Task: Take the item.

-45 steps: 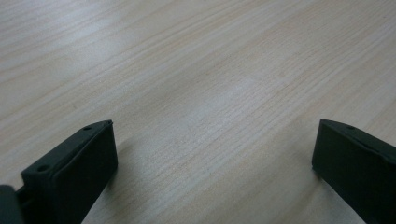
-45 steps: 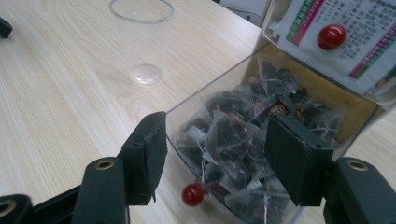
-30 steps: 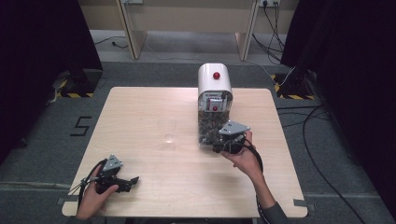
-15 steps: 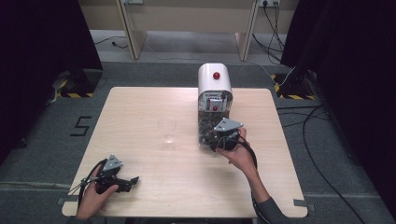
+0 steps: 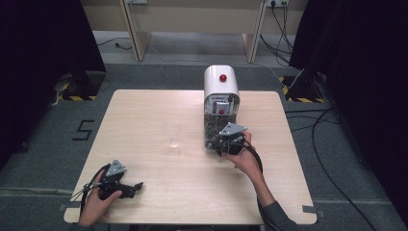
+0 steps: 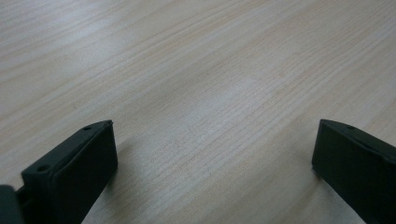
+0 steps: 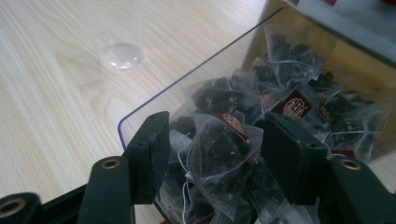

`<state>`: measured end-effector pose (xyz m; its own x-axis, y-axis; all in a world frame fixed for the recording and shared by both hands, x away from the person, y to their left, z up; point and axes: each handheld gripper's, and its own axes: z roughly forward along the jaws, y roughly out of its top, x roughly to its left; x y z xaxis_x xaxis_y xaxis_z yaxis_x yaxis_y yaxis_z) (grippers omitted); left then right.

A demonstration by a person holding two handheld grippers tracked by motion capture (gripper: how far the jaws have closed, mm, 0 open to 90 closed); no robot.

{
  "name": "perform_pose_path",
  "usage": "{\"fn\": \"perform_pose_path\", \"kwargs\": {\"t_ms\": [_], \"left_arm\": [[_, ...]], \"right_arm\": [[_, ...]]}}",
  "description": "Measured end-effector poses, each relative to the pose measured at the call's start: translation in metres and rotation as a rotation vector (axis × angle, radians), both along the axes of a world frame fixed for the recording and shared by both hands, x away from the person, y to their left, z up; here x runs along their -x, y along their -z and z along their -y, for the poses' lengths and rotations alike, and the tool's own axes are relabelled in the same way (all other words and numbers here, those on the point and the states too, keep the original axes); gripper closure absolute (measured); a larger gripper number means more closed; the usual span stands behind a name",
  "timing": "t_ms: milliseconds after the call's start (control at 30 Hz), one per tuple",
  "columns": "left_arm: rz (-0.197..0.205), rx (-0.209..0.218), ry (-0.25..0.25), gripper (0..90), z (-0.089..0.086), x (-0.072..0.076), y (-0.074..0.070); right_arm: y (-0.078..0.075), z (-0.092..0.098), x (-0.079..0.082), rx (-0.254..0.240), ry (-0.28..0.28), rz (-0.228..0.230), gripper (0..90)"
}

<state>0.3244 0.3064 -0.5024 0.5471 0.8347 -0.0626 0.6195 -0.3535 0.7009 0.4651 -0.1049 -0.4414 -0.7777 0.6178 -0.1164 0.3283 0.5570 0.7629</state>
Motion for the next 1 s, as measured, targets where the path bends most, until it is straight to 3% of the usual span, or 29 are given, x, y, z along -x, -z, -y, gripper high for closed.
{"fn": "perform_pose_path", "kwargs": {"t_ms": [200,433,500,633,1000], "left_arm": [[0.0,0.0,0.0,0.0,0.0,0.0,0.0],[0.0,0.001,-0.001,0.0,0.0,0.0,0.0],[0.0,0.0,0.0,0.0,0.0,0.0,0.0],[0.0,0.0,0.0,0.0,0.0,0.0,0.0],[0.0,0.001,-0.001,0.0,0.0,0.0,0.0]], "right_arm": [[0.006,-0.001,-0.001,0.013,-0.004,-0.015,46.5],[0.013,-0.002,-0.002,0.048,-0.011,-0.031,61.0],[0.012,-0.001,-0.002,0.042,-0.011,-0.016,67.5],[0.007,0.0,0.0,0.023,-0.014,0.004,70.9],[-0.011,0.003,0.005,-0.035,-0.019,0.046,71.4]]}}
